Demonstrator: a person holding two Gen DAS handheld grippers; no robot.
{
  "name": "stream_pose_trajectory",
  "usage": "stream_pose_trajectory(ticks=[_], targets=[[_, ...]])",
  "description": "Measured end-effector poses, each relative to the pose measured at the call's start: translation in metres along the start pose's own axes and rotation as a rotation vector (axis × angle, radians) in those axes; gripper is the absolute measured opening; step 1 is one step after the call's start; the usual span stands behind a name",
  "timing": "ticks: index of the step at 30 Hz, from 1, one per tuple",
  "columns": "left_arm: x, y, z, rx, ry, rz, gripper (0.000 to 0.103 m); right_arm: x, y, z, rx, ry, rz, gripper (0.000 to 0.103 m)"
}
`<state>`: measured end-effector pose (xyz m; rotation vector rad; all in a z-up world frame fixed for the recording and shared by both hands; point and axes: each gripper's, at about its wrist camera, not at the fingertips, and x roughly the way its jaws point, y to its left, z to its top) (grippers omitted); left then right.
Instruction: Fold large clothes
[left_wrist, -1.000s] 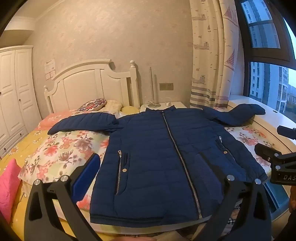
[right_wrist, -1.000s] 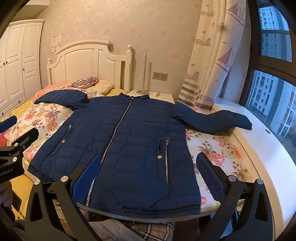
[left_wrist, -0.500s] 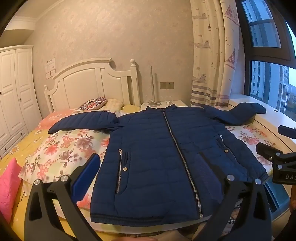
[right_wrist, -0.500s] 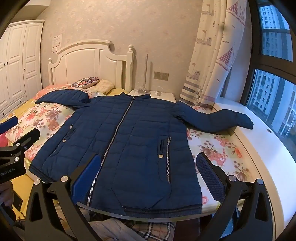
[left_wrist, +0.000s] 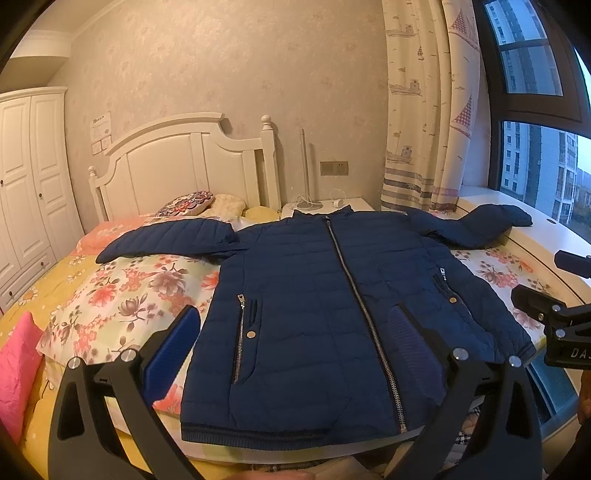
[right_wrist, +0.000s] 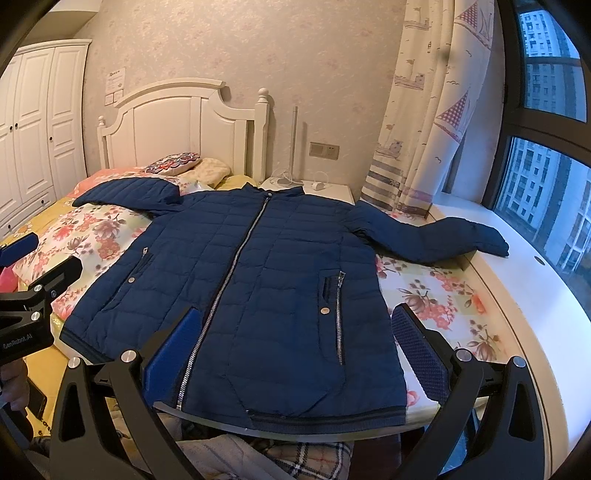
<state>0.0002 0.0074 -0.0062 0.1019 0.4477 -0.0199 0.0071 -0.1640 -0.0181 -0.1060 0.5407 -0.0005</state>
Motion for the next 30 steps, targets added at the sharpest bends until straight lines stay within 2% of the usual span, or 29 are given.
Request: stream_pose_trajectory(ticks=[30], targets=[[0.0014,0.0038,-0.0028,-0.003,0.007,-0.002,0.101,0.0001,0.0039,-0.0013,0.0,0.011,0.018,0.099]])
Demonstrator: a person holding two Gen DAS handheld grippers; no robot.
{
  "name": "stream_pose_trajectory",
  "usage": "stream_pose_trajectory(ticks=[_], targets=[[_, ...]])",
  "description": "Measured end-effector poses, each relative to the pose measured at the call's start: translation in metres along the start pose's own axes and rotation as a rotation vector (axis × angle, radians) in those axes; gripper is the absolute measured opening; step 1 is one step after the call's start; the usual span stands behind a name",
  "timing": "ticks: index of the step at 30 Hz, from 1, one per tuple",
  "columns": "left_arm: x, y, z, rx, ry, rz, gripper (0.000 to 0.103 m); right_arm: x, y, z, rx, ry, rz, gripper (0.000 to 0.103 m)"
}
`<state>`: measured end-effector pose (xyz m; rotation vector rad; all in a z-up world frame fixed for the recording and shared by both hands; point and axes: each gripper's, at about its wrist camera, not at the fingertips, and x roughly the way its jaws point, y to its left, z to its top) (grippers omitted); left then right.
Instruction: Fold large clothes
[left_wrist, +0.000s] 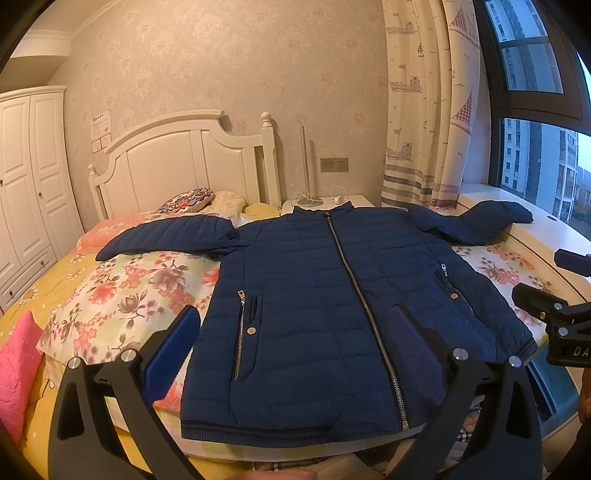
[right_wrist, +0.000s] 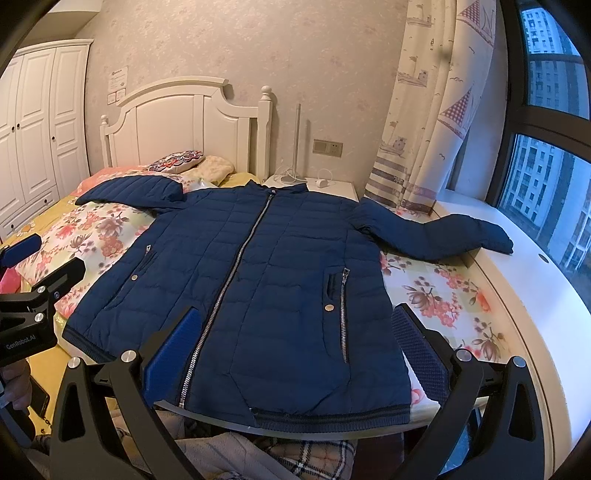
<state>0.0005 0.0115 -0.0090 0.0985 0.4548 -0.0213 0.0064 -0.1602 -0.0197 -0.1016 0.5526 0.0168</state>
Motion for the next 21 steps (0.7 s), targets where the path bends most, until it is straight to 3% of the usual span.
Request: stream_pose_trajectory(ticks=[21], targets=[[-0.0001,0.0013,-0.002,0.001,0.005,0.006,0.101,0.0027,-0.0001,-0.0038,0.005,0.008,0.007,0.099]])
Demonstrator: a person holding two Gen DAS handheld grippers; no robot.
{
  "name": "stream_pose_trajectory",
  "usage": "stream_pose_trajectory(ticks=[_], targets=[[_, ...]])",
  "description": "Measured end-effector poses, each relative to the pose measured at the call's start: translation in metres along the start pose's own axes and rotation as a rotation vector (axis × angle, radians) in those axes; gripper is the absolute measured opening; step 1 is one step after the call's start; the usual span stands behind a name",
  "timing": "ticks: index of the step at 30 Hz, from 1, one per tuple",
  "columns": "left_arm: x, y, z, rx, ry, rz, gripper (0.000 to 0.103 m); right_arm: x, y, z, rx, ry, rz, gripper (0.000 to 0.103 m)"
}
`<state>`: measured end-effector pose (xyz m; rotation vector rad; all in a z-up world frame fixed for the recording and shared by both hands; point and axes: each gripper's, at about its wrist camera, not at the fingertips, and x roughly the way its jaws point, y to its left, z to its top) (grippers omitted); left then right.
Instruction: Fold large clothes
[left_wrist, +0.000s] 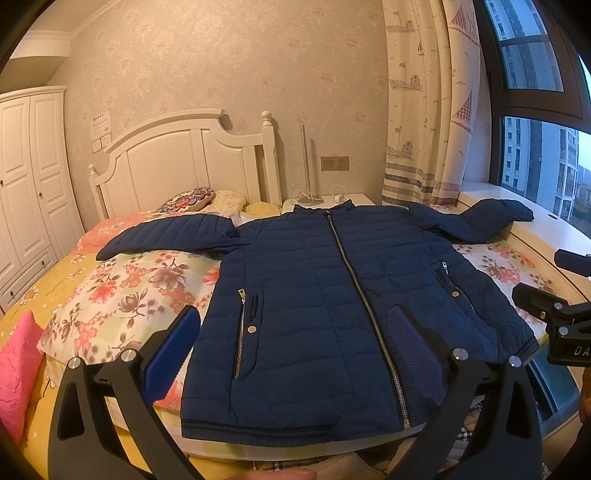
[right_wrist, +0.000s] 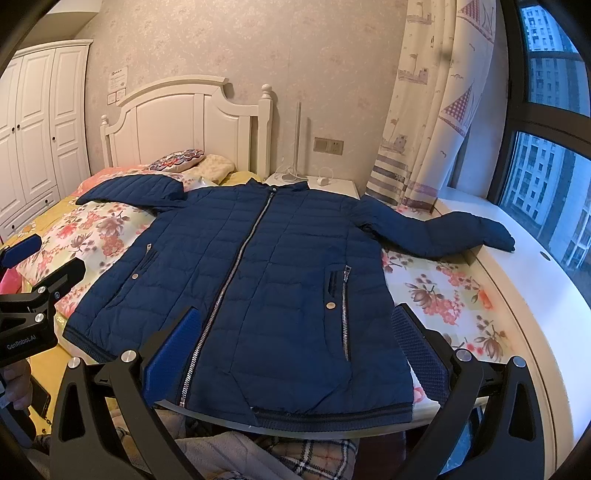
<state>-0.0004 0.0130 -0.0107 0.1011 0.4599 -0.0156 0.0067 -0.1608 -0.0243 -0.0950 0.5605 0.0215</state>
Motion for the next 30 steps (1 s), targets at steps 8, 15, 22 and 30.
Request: stream_pose_trajectory(ticks=[8,15,22,30], targets=[[0.009,0.0,-0.009,0.006,0.024,0.005,0.101,0.011,-0.007,-0.004,0.019,0.018,0.011,0.099],[0.041,-0.003,-0.001,0.012,0.055,-0.04,0.101,0.042,-0.025,-0.005,0.005,0.008,-0.014,0.099],[0.183,0.001,0.042,0.122,0.243,0.063,0.101,0.153,-0.156,0.024,0.261,0.158,-0.118,0.099],[0.348,0.043,0.067,-0.067,0.449,-0.003,0.1,0.261,-0.313,0.054,0.606,0.167,-0.244,0.099]])
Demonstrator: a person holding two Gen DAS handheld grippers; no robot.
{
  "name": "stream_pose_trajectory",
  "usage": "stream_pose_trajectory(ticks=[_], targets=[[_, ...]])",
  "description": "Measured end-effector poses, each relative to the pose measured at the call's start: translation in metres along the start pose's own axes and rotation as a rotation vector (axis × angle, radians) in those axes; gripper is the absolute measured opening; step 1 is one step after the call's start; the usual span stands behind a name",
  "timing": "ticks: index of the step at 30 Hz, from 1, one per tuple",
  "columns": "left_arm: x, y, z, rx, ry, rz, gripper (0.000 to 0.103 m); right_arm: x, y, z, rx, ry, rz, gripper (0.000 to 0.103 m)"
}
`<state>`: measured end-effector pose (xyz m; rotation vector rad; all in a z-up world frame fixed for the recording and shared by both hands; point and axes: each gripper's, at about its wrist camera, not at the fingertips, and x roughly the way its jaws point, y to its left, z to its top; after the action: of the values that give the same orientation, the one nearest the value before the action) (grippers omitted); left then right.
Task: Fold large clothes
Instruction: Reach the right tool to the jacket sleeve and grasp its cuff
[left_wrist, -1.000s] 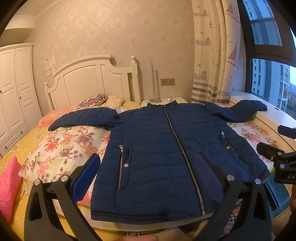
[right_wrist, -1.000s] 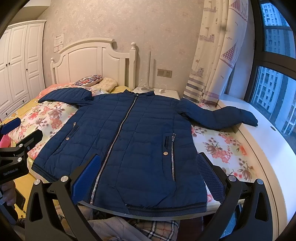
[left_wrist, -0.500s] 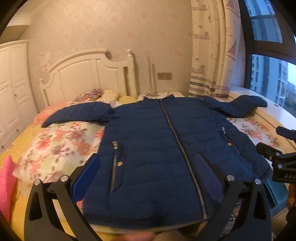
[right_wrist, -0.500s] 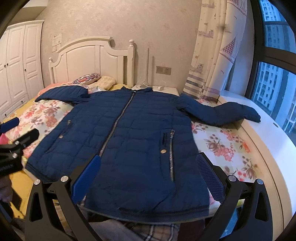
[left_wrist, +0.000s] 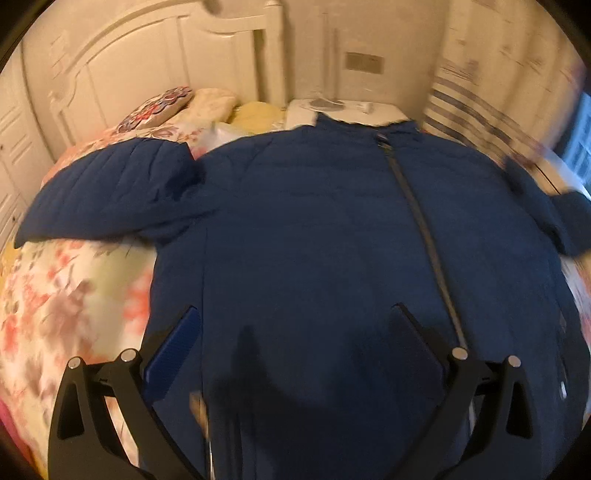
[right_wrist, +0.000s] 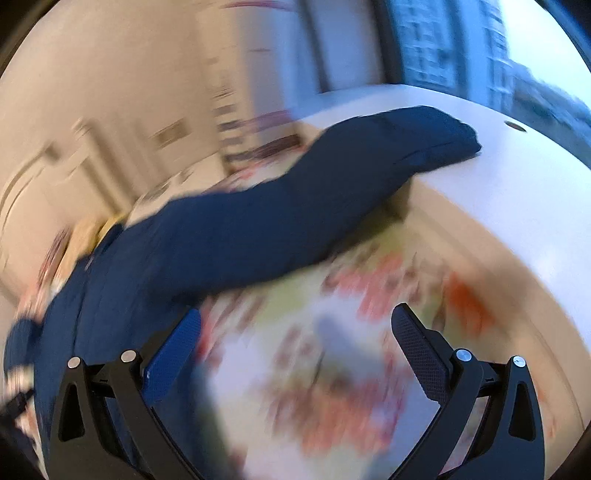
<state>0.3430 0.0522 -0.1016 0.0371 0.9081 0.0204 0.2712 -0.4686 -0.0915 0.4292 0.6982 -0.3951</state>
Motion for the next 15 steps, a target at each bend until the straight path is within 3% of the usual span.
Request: stream_pose_trajectory(ticks=[3,7,9,11,12,13,14,15], targets=[[0.034,0.003,0.011,0.005,0.006,-0.006,0.1,0.034,-0.013,0.03,0.075,-0.006,-0.03,0.099],[0.064,0.001,0.003,0.014,0.027,-0.035,0.101,0.072,-0.02,0.05,0.123,0.026,-0.069,0.098],[0.065,0.002,0.004,0.012,0.028,-0.036,0.101,0.084,-0.023,0.055,0.139,0.025,-0.075,0.09],[0.066,0.003,0.003,0.007,0.026,-0.042,0.101,0.092,-0.022,0.061,0.147,0.016,-0.078,0.059],[0.065,0.003,0.001,0.009,0.024,-0.039,0.101,0.091,-0.018,0.062,0.145,-0.003,-0.092,0.051],[0.066,0.002,0.002,0.012,0.026,-0.035,0.101,0.085,-0.013,0.062,0.138,-0.042,-0.093,0.029],[0.067,0.002,0.002,0.013,0.026,-0.033,0.101,0.074,0.0,0.063,0.109,-0.111,-0.079,0.018],[0.067,0.001,0.002,0.013,0.026,-0.033,0.101,0.063,0.02,0.065,0.057,-0.171,-0.052,0.018]])
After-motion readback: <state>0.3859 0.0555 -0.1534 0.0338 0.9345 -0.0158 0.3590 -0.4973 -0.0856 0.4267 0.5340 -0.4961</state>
